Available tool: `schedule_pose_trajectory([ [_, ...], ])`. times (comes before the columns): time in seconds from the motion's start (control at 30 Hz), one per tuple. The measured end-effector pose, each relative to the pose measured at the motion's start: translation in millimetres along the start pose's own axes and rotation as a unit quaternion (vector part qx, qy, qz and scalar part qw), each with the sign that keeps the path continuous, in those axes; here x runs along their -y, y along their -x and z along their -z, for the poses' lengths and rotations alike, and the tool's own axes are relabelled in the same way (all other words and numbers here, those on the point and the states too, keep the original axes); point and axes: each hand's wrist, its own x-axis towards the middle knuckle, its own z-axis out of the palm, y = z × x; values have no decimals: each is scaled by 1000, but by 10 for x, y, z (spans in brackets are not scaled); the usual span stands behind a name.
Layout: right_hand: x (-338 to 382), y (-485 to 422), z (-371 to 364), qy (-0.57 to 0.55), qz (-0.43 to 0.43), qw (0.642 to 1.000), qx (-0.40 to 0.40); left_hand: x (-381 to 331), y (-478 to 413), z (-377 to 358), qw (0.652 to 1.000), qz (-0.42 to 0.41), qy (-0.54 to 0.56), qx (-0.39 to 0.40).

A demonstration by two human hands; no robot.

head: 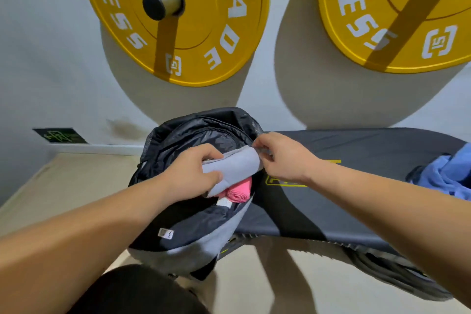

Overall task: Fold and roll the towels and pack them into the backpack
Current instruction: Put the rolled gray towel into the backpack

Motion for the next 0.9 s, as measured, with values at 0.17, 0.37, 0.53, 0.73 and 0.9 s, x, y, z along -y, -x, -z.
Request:
schedule_pose_trajectory([
  [0.17, 329, -253, -269, 59, 57, 997, -4, 357, 523, -15, 981, 84, 123, -124],
  [0.37, 321, -483, -542, 155, 81, 984, 30, 800, 656, -219, 922, 239, 202, -226],
  [0.53, 310, -617, -637, 192, 86, 978, -1, 971, 513, -497, 941, 221, 193, -166],
  [0.73, 247, -669, -723, 180, 95, 978, -46, 1185, 505, -656, 955, 236, 105, -149],
  [0.9, 250, -766, -668, 67, 53, 990, -112, 1187, 286, -586, 944, 230, 143, -187],
])
